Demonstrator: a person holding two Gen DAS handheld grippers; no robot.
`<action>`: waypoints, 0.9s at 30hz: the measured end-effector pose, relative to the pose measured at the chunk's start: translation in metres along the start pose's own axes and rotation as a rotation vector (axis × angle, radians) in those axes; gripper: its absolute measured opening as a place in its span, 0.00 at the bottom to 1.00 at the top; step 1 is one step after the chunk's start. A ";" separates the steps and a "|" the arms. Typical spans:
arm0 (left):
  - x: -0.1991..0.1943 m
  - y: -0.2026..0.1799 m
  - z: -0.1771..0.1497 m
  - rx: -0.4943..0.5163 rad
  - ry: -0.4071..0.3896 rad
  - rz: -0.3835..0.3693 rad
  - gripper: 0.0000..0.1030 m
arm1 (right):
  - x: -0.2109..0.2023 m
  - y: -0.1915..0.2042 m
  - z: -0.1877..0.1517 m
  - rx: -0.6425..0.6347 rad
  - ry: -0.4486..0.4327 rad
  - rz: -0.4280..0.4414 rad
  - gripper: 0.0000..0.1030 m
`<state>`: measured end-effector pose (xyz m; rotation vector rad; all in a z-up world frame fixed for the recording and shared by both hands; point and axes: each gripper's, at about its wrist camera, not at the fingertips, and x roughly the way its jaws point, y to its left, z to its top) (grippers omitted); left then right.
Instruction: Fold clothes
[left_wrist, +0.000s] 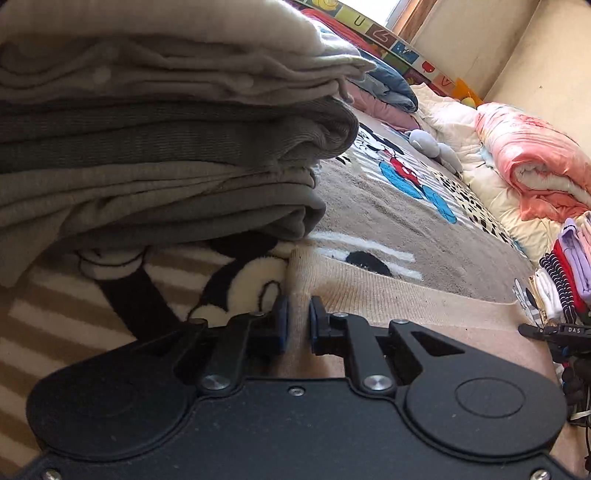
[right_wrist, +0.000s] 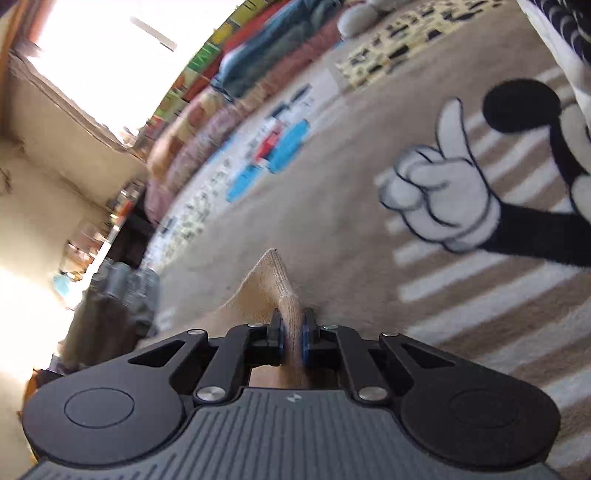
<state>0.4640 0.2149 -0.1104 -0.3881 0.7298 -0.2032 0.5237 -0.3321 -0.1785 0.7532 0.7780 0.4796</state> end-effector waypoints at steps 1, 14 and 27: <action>0.000 0.003 0.000 -0.008 0.001 -0.008 0.11 | 0.004 -0.004 -0.002 0.001 0.010 -0.022 0.09; -0.065 -0.026 0.003 0.101 -0.109 0.085 0.33 | -0.022 0.048 0.002 -0.260 -0.089 -0.243 0.40; -0.043 -0.078 -0.049 0.314 0.041 0.084 0.41 | 0.009 0.069 -0.038 -0.430 0.040 -0.284 0.24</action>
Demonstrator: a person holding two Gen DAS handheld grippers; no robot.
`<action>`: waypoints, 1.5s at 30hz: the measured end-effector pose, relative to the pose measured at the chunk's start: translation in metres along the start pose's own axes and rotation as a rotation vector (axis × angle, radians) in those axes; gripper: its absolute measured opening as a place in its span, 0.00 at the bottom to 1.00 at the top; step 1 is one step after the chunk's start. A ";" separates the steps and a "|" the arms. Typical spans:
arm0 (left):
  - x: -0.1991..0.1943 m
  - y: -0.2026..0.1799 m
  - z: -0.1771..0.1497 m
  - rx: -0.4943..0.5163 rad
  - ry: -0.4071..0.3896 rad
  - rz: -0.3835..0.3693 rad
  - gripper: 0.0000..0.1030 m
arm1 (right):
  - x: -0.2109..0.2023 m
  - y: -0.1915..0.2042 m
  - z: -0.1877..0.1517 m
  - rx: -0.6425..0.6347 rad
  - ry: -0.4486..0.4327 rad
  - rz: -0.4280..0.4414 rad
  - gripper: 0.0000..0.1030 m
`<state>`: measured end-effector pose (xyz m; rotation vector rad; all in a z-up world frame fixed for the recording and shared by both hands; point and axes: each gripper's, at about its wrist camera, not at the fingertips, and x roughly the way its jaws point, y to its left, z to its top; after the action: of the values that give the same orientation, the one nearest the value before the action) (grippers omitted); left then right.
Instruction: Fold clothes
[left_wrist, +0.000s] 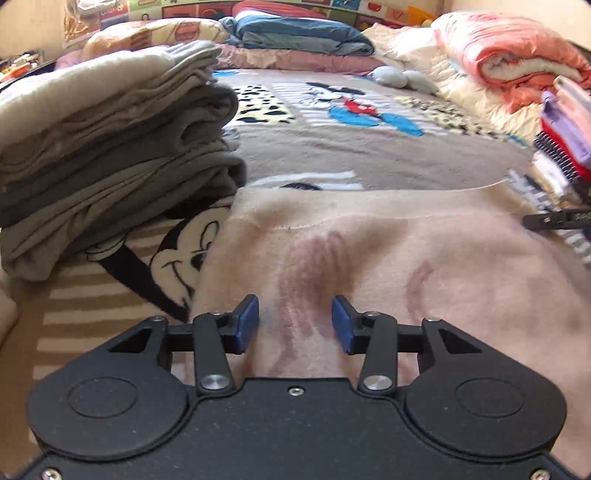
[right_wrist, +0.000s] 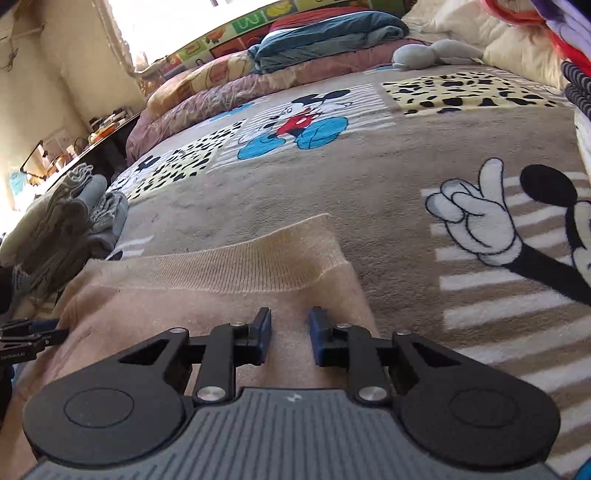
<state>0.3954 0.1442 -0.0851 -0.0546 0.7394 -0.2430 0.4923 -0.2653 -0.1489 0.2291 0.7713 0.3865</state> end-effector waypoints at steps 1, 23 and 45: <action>-0.002 0.005 0.004 -0.045 -0.022 -0.031 0.41 | -0.005 0.000 0.001 0.003 -0.003 -0.014 0.25; 0.001 0.045 0.039 -0.244 -0.052 0.148 0.08 | 0.007 -0.043 0.005 0.239 -0.026 0.088 0.09; -0.119 -0.134 -0.165 0.158 -0.054 0.364 0.45 | -0.148 0.132 -0.186 -0.277 -0.043 0.020 0.50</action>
<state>0.1724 0.0484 -0.1103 0.2219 0.6609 0.0481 0.2292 -0.1964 -0.1404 -0.0147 0.6648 0.5009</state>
